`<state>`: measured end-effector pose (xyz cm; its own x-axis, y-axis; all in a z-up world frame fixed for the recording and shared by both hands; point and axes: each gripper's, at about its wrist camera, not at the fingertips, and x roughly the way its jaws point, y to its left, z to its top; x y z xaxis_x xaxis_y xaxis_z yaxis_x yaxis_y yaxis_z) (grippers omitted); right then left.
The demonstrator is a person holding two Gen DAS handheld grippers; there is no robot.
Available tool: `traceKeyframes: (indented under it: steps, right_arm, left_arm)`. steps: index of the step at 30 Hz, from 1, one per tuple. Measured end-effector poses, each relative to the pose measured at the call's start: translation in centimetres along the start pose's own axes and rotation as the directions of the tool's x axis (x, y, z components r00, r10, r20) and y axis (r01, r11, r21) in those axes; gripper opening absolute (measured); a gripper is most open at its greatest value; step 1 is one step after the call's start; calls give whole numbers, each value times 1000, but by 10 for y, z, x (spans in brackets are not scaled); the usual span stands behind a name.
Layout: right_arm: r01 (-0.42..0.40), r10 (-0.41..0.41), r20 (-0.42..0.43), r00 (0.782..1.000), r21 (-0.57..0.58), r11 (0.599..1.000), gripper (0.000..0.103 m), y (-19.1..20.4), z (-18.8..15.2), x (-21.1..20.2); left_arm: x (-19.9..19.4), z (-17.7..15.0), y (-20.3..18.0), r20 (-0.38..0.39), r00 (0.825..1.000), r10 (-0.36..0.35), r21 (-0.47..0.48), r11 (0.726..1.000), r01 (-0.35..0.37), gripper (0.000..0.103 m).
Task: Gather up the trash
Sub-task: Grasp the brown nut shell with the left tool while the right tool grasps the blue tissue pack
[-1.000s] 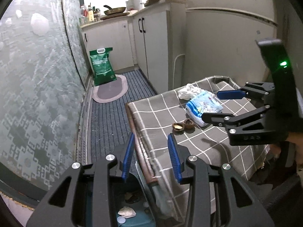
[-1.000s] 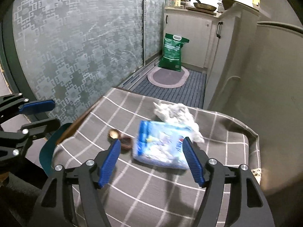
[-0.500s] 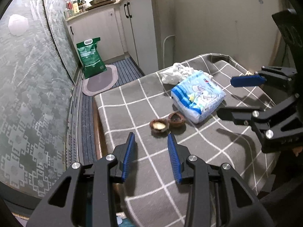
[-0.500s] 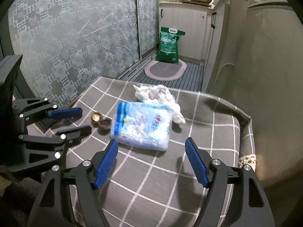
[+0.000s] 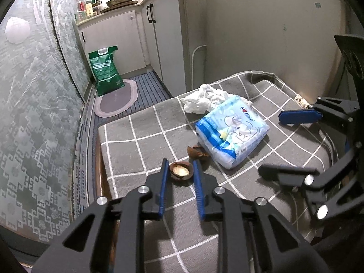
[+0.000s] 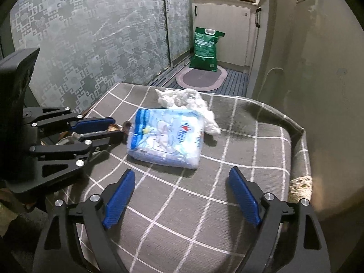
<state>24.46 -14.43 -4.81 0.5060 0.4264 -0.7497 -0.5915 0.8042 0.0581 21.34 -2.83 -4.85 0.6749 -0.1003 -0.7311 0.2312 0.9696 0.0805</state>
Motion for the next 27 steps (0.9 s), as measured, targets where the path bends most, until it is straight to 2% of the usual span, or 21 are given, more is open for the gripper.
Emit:
traceKeyframes:
  steps: [8, 10, 23, 25, 27]
  right_arm:
    - [-4, 4, -12, 1000, -5, 1000, 86, 15, 4, 11]
    - [2, -2, -10, 1000, 0, 1000, 90, 16, 5, 13]
    - [62, -62, 11, 998, 33, 998, 91, 17, 18, 30]
    - [54, -55, 9, 998, 22, 998, 87, 20, 21, 30]
    - [50, -50, 9, 999, 13, 999, 74, 23, 24, 30]
  left_arm:
    - [-14, 2, 23, 26, 1000, 0, -98, 995, 3, 23]
    - [-17, 1, 27, 30, 1000, -4, -112, 994, 7, 23]
    - [-41, -8, 41, 57, 998, -10, -114, 993, 17, 23]
    - [-44, -9, 44, 60, 998, -8, -117, 993, 15, 23]
    - [-46, -10, 48, 60, 998, -2, -121, 993, 9, 23]
